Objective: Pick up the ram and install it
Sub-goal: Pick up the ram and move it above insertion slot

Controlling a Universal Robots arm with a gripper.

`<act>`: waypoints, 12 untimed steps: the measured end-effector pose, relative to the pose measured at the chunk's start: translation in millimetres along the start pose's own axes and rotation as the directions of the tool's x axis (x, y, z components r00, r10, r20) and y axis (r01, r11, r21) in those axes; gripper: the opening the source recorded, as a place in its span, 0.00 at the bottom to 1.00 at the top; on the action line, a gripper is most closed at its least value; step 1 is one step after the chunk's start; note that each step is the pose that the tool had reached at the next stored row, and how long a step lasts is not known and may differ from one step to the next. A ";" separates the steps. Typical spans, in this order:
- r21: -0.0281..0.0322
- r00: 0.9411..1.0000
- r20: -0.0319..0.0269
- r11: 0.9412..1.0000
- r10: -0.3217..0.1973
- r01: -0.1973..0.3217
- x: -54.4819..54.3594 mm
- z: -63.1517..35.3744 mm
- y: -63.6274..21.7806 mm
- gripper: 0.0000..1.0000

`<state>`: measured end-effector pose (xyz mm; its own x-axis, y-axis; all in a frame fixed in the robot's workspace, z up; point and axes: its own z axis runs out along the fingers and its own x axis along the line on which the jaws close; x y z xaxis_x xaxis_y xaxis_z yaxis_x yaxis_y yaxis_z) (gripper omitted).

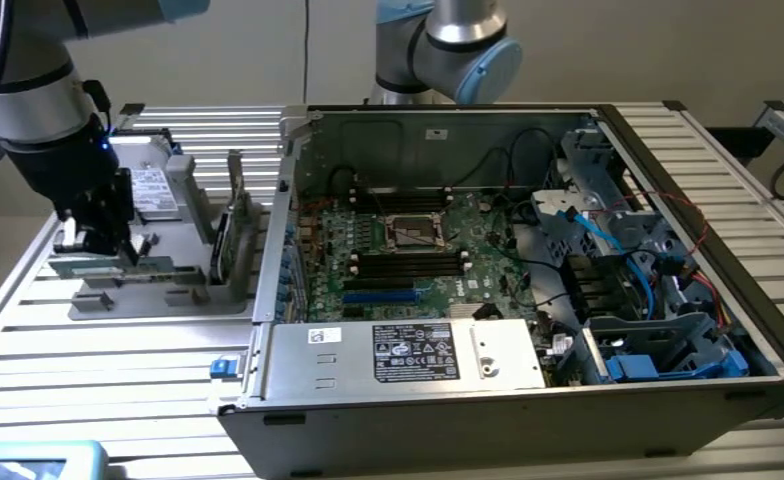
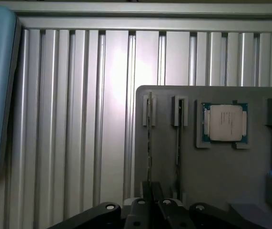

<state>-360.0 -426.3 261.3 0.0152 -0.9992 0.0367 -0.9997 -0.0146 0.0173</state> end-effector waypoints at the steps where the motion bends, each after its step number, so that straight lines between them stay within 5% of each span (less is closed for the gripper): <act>1: 0.000 1.000 0.000 1.000 0.000 0.000 0.2 -4.7 0.1 0.12; 12: 0.000 1.000 -0.003 1.000 0.000 0.000 2.1 -54.8 -2.4 0.12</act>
<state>-356.7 -426.3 316.1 0.0154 -0.9991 0.0400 -0.9997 -0.0147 0.0174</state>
